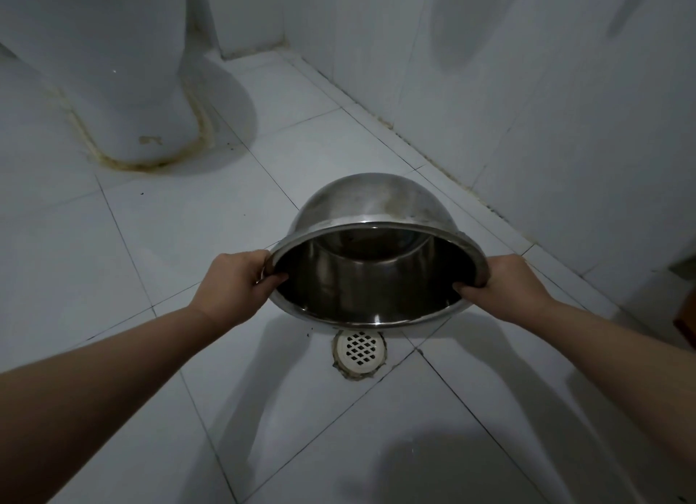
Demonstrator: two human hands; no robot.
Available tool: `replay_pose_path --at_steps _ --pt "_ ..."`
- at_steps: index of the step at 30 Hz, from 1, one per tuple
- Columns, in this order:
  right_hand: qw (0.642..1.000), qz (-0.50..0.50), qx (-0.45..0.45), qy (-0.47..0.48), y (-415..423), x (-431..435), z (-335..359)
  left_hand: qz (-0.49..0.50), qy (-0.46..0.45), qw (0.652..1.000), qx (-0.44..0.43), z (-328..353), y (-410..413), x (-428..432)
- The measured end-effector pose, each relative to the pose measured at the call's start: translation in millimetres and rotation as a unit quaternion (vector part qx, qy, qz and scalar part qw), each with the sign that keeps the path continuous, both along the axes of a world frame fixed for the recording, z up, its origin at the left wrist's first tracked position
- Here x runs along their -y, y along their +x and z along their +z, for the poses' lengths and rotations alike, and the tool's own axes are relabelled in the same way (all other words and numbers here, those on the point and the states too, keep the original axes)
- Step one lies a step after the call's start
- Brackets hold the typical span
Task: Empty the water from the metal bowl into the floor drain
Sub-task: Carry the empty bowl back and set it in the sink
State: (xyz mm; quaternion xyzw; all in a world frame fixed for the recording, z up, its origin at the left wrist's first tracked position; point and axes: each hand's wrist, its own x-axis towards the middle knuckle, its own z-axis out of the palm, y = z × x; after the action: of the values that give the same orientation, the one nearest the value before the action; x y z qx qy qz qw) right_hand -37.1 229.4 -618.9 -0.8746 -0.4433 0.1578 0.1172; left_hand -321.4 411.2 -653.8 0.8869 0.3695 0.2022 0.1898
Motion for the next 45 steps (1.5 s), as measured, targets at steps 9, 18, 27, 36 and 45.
replay_pose_path --at_steps 9,18,27,36,45 --pt "0.999 -0.017 -0.041 0.03 2 -23 7 0.124 -0.118 0.984 0.044 15 16 -7" --pt "0.982 -0.084 -0.126 0.116 2 -44 -2 0.214 -0.168 0.961 0.047 7 21 -14" --pt "0.933 -0.181 -0.22 0.218 -8 -72 -21 0.31 -0.262 0.906 0.124 7 39 -32" --pt "0.902 -0.211 -0.274 0.259 -6 -104 -5 0.323 -0.311 0.878 0.171 35 41 -59" --pt "0.895 -0.205 -0.286 0.273 -11 -142 61 0.337 -0.32 0.863 0.199 114 32 -88"
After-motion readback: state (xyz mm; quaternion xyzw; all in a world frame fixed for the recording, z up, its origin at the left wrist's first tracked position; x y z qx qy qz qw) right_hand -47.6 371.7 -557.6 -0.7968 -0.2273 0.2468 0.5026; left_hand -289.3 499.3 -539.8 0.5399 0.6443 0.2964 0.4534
